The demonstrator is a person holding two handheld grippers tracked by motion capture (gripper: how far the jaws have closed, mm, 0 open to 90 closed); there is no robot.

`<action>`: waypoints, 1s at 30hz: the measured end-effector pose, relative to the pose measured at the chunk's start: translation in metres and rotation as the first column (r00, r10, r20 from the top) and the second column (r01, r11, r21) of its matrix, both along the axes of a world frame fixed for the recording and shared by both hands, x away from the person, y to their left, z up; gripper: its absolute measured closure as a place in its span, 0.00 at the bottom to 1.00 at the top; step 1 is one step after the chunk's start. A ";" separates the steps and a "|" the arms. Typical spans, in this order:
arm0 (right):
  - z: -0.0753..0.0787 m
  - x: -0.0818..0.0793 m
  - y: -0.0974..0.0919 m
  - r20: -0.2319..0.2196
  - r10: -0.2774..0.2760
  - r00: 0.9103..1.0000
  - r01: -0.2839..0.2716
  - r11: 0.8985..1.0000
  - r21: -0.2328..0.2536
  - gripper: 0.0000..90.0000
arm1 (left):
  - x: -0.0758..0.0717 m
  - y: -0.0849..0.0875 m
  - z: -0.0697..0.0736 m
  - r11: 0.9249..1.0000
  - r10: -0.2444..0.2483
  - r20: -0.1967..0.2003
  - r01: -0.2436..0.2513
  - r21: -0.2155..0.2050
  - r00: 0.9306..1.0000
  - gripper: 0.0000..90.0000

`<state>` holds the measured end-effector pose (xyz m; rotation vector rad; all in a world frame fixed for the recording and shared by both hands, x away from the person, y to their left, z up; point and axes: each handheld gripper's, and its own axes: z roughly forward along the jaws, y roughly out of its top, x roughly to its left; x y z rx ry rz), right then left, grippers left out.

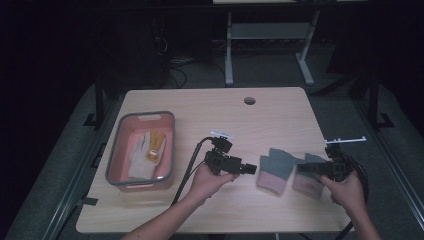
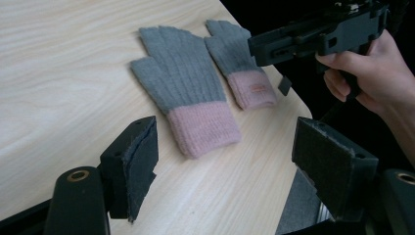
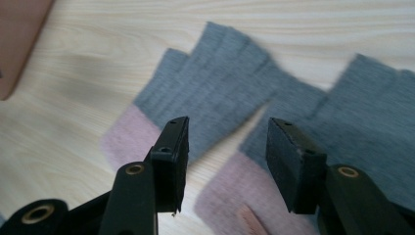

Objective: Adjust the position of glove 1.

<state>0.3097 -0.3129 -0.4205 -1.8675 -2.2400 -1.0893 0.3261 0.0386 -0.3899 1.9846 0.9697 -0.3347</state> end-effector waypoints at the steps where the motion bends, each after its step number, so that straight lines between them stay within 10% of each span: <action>1: -0.001 -0.001 -0.001 0.001 -0.002 1.000 0.002 1.000 -0.011 0.56 | 0.000 -0.001 -0.001 1.000 -0.003 -0.002 0.003 -0.003 1.000 0.28; 18: -0.023 -0.005 -0.006 -0.037 -0.031 0.999 0.023 0.983 -0.184 0.55 | -0.006 -0.014 -0.015 0.999 -0.029 -0.007 0.029 0.023 1.000 0.27; 30: -0.028 -0.013 0.008 0.019 -0.008 1.000 0.013 0.957 -0.290 0.63 | -0.008 -0.019 -0.021 1.000 -0.009 -0.005 0.009 0.011 1.000 0.28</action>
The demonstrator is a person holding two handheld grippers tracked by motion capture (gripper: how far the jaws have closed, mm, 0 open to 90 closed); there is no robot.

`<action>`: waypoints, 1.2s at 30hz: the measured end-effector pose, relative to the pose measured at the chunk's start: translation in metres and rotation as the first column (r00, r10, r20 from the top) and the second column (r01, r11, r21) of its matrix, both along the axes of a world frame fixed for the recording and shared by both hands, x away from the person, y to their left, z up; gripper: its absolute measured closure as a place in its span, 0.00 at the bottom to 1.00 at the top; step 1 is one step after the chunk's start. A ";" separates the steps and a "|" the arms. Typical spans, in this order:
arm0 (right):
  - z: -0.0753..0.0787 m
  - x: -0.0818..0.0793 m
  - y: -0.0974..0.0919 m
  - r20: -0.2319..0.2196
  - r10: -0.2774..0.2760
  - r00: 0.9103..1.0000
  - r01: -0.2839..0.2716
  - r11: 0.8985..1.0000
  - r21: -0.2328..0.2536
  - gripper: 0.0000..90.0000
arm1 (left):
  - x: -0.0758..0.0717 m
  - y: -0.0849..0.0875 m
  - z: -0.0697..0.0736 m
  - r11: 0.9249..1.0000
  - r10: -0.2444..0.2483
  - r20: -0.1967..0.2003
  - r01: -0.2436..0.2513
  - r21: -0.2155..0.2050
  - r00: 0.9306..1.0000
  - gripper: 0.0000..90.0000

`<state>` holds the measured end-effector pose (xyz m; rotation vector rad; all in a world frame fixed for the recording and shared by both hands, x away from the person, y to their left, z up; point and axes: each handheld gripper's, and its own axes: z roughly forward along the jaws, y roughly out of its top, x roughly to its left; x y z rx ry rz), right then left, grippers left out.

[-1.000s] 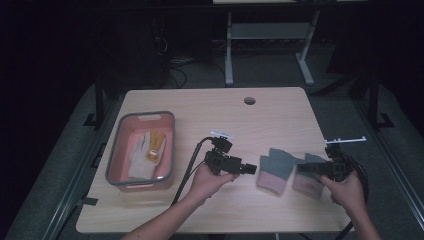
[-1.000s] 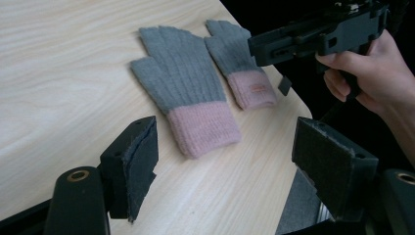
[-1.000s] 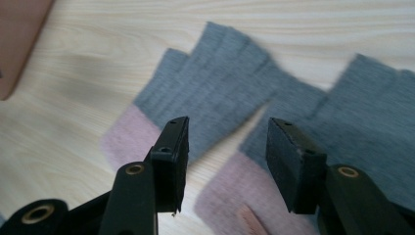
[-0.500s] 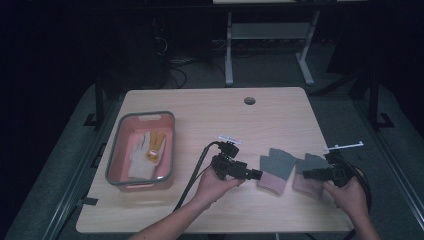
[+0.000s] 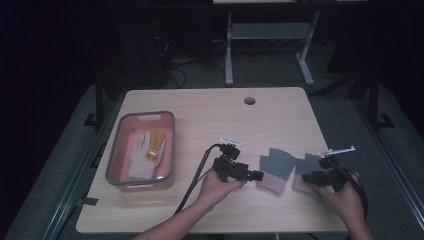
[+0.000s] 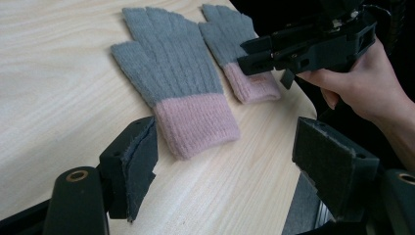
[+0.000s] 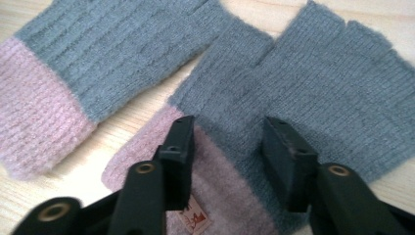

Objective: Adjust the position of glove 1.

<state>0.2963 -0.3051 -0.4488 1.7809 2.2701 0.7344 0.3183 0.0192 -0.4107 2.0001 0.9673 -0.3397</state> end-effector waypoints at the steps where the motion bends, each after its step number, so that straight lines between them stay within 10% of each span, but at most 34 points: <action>1: 0.000 -0.001 0.000 0.003 0.002 1.000 -0.002 1.000 0.003 0.67 | 0.000 -0.001 -0.001 1.000 -0.004 -0.001 0.004 0.000 1.000 0.28; 10: 0.001 0.000 -0.003 -0.019 -0.011 1.000 0.012 0.997 0.075 0.90 | 0.000 -0.005 -0.004 1.000 -0.007 -0.017 0.007 -0.006 1.000 0.28; 22: 0.019 -0.004 0.001 0.014 -0.007 1.000 0.005 0.997 0.082 0.92 | 0.007 0.005 -0.002 1.000 0.030 -0.016 -0.030 -0.005 0.999 0.28; 36: 0.038 0.009 0.050 0.033 0.050 0.998 -0.054 0.989 0.141 0.91 | 0.010 0.014 -0.001 0.999 0.046 -0.003 -0.046 0.000 0.999 0.28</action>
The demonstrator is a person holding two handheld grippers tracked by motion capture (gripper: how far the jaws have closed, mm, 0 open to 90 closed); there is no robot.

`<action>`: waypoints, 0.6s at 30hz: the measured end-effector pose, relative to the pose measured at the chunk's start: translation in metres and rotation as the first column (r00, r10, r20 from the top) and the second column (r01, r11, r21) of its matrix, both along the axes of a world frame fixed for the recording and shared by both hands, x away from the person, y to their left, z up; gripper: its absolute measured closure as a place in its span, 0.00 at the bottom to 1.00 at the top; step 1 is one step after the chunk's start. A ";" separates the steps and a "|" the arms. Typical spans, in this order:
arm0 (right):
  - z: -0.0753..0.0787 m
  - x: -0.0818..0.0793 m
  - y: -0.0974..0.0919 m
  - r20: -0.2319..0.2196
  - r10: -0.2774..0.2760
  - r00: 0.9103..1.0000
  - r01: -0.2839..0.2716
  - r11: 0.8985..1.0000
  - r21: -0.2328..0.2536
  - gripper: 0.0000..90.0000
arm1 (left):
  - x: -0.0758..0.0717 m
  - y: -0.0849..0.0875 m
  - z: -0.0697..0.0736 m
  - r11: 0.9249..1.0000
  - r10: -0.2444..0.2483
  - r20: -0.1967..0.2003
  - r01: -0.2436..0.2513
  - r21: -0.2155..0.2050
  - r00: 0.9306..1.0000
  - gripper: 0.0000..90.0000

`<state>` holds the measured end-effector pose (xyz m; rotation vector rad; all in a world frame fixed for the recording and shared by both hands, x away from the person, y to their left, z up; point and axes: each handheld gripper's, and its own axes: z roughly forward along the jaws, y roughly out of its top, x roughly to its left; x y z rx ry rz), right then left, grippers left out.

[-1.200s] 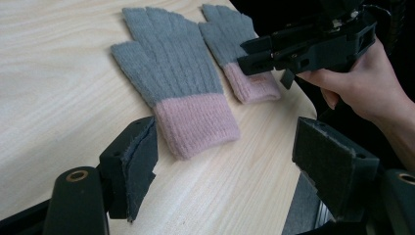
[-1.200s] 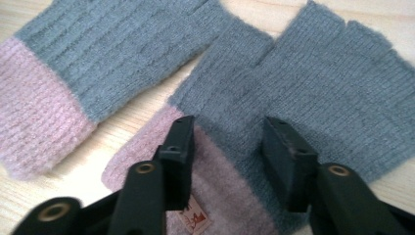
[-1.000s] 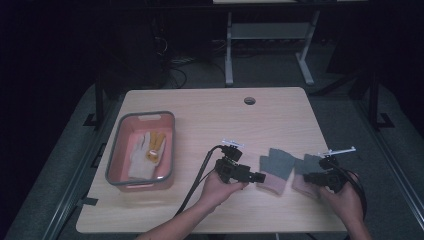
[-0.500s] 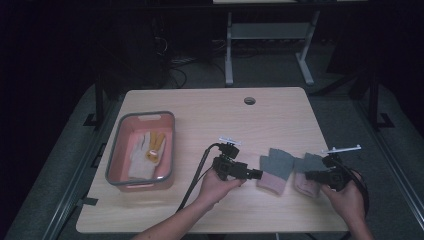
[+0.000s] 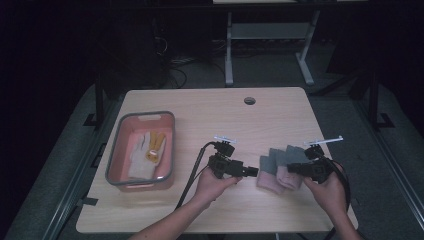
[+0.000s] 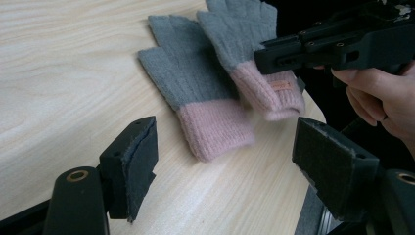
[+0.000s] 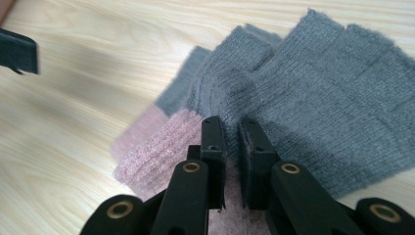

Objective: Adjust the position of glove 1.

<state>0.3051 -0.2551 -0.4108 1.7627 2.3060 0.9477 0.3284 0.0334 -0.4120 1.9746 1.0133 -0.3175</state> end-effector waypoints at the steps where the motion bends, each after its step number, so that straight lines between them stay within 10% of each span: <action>1: 0.000 0.001 0.003 0.001 0.005 1.000 -0.005 1.000 0.009 0.91 | 0.000 0.000 0.000 1.000 0.004 -0.004 -0.004 -0.001 1.000 0.28; 18: -0.009 0.016 0.038 -0.028 0.055 0.998 -0.055 0.998 -0.003 0.90 | 0.000 0.000 -0.004 1.000 0.001 -0.013 -0.001 -0.003 1.000 0.28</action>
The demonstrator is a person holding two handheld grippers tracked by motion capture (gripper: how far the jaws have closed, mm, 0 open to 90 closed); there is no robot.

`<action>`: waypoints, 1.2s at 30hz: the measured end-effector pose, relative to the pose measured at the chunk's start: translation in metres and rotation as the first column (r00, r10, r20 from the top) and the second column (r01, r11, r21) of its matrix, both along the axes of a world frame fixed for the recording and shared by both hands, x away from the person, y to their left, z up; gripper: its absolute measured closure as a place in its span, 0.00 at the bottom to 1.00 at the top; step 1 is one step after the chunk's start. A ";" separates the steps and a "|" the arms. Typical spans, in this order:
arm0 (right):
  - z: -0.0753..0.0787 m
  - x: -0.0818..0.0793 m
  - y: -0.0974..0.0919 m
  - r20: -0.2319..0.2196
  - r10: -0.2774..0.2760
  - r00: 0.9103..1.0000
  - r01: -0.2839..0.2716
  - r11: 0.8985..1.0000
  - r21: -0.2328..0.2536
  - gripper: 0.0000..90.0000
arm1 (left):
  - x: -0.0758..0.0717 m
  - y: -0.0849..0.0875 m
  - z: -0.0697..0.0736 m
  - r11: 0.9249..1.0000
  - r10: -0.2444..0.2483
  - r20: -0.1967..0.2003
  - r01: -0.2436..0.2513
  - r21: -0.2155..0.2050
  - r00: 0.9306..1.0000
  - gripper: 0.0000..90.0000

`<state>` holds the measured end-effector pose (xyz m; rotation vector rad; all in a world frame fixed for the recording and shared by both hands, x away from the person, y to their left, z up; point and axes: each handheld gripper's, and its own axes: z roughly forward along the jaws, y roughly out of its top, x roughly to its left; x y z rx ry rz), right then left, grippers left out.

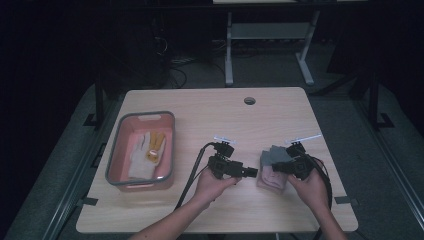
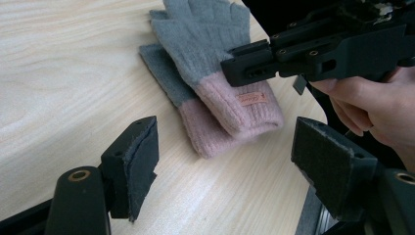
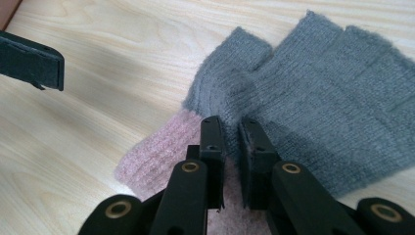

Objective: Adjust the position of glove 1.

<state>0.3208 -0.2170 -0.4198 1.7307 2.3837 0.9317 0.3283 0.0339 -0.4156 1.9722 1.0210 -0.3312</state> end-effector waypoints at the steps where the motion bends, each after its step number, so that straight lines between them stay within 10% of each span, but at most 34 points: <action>1: -0.001 0.000 0.000 -0.001 0.002 1.000 -0.002 1.000 -0.001 0.90 | 0.000 0.000 0.000 1.000 -0.001 0.000 0.001 0.001 1.000 0.28; 19: 0.000 -0.009 -0.023 0.020 -0.051 0.998 0.050 0.996 0.070 0.65 | 0.007 -0.023 -0.011 1.000 -0.020 -0.038 0.021 0.013 0.999 0.32; 36: -0.026 -0.021 -0.051 -0.012 -0.161 0.987 0.160 0.970 0.185 0.53 | 0.022 -0.051 -0.039 0.998 -0.016 -0.109 0.021 0.052 0.994 0.38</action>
